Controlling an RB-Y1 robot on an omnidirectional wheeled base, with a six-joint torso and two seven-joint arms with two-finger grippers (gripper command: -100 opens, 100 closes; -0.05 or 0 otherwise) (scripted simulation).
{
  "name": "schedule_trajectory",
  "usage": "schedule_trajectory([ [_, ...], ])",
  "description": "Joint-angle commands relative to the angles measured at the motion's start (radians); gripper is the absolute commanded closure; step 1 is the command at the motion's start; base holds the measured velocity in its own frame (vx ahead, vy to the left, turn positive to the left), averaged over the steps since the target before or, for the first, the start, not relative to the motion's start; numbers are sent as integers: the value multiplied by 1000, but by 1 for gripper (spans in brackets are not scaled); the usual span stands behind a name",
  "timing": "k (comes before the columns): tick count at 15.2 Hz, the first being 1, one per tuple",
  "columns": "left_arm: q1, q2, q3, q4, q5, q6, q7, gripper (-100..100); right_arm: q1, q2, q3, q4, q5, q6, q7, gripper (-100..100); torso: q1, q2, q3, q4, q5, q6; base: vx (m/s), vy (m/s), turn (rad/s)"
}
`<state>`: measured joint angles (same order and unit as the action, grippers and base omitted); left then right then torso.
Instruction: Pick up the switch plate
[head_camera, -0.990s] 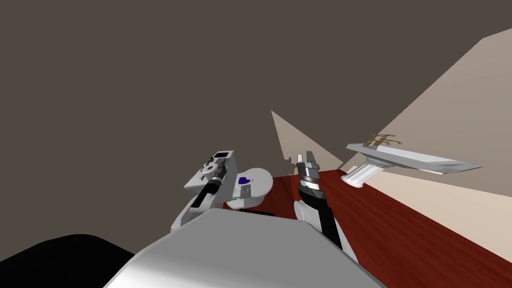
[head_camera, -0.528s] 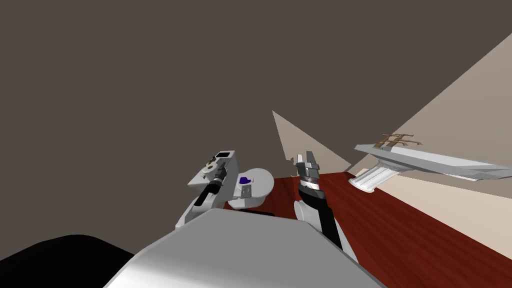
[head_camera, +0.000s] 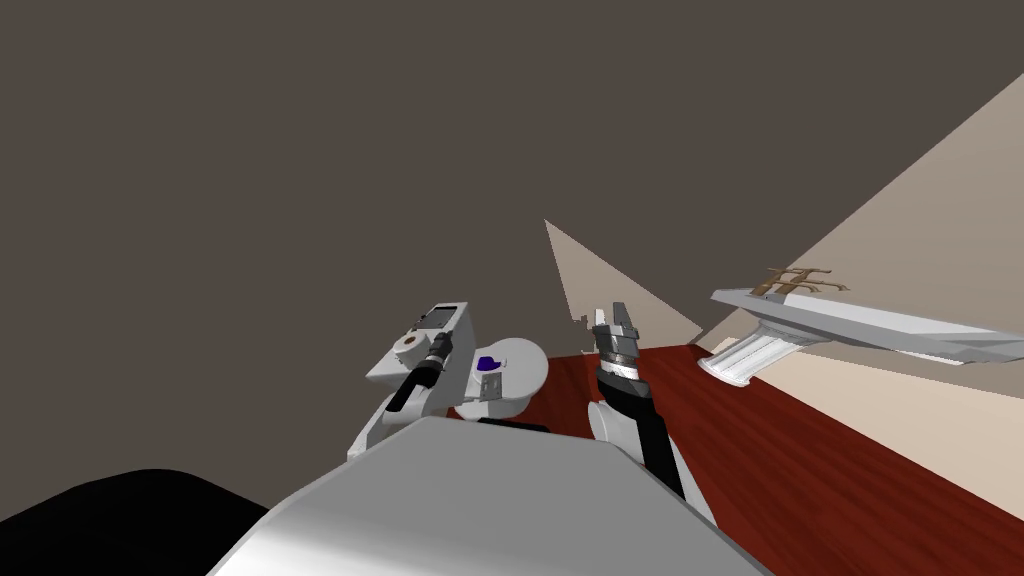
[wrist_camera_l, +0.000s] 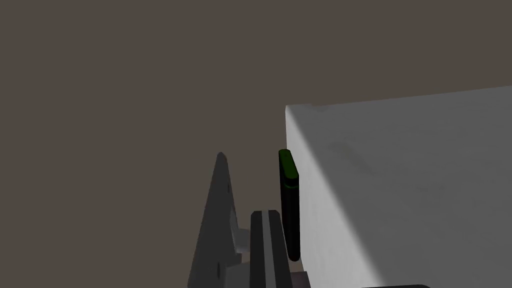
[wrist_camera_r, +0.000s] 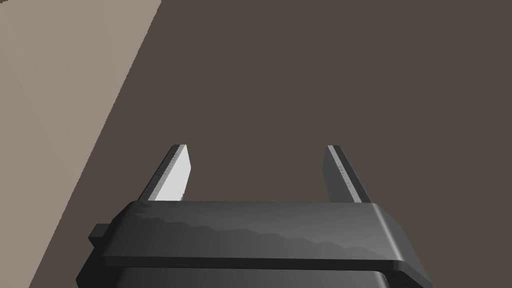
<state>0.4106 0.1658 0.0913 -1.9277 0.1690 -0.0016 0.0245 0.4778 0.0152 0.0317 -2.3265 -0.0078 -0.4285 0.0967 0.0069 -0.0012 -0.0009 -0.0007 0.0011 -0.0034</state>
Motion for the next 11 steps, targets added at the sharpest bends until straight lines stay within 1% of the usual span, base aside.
schedule_trajectory([
  [1, 0, 0, 0, 0, 0, 0, 0, 100, 0, 0, 0, 0, 0, 0, 0, 0, 0, 0, 0, 0, 0, 0, 0, 0, 0],
  [2, 15, 9, -13, -31, 19, 16, 17, -100, 0, 0, 0, 0, 0, 0, 0, 0, 0, 0, 0, 0, 0, 0, -61, 37, -29],
  [4, 25, 15, -17, -55, 30, 28, 25, -100, 0, 0, 0, 0, 0, 0, 0, 0, 3, 6, 3, 1, 1, 0, -114, 63, -44],
  [6, 33, 20, -19, -75, 37, 38, 30, -100, 0, 0, 0, 0, 0, 0, 0, 0, 5, 8, 5, 2, 1, 0, -77, 64, -20],
  [9, 56, 34, -21, -129, 54, 71, 43, -100, 0, 0, 0, 0, 0, 0, 0, 0, 5, 5, 3, 1, 1, 0, -29, 76, -17],
  [11, 66, 41, -21, -151, 61, 86, 48, -100, 0, 0, 0, 0, 0, 0, 0, 0, 7, 3, 2, 1, 1, 0, -5, 84, -23],
])
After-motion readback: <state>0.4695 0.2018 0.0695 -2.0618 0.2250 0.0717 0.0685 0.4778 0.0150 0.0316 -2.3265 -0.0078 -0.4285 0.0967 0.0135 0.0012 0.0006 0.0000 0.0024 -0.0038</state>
